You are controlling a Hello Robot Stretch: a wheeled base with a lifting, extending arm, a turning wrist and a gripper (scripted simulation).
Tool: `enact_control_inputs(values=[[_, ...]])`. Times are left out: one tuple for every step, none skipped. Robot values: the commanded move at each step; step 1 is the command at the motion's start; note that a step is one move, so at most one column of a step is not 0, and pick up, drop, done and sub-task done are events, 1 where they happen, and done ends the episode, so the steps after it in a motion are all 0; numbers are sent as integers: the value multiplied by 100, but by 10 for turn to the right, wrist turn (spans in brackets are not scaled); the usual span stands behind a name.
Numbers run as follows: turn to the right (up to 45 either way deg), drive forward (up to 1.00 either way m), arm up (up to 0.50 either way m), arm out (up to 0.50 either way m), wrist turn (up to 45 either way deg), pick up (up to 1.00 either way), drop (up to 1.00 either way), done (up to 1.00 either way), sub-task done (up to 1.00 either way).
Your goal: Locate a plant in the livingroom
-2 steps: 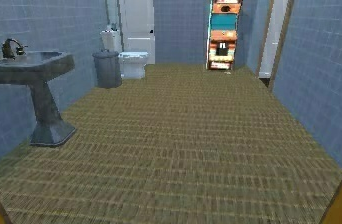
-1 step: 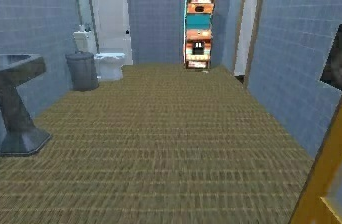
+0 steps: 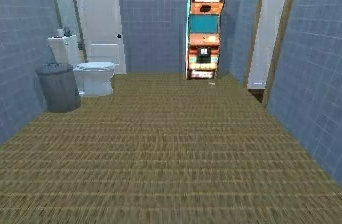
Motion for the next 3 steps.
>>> enact_control_inputs(values=[[120,0,0,0,0,0,0,0,0],[0,100,0,0,0,0,0,0,0],[30,0,0,0,0,0,0,0,0]])
